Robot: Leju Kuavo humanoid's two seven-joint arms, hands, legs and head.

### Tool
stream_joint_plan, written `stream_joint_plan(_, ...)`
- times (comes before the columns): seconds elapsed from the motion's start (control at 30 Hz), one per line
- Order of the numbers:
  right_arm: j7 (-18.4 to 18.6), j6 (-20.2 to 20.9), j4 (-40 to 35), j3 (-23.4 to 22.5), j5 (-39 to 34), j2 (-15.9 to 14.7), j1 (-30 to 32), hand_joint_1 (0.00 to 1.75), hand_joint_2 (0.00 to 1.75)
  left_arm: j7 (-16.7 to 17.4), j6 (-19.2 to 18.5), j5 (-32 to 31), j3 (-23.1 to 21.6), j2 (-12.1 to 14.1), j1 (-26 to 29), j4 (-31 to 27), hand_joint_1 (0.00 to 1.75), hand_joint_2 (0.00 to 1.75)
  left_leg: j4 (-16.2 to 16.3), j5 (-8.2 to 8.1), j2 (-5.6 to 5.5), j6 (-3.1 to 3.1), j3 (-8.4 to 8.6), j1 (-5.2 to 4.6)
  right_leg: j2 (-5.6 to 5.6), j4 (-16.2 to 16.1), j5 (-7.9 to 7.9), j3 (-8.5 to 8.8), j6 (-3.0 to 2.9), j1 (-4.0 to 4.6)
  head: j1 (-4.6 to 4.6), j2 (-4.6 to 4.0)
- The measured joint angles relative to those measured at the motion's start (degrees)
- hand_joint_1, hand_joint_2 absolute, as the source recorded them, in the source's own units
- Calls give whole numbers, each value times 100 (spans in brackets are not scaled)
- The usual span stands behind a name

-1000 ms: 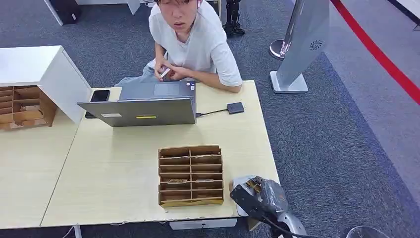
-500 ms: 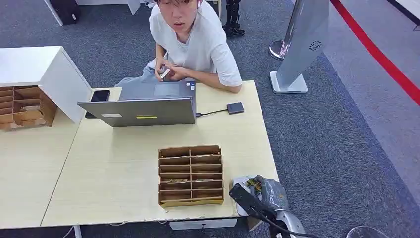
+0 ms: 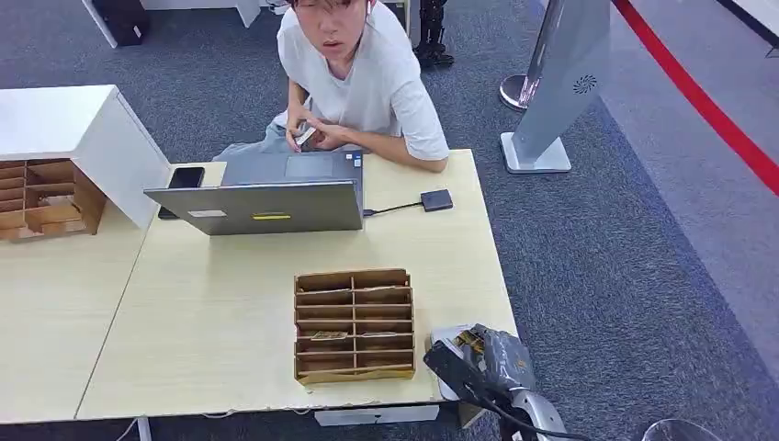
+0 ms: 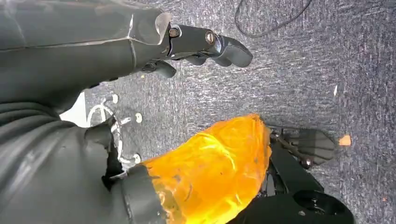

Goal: Pass the card to the sensor for recognition and then transmit it.

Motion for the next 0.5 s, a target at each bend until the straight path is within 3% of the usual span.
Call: stream_joint_plan(0.5,0,-85,-50,-11,197,13,7,175,175,35,-85,-42,0,-22,20,-118,0,0,0,0,-1,0,-1,0,-1,0,0,0,0,0,0,0)
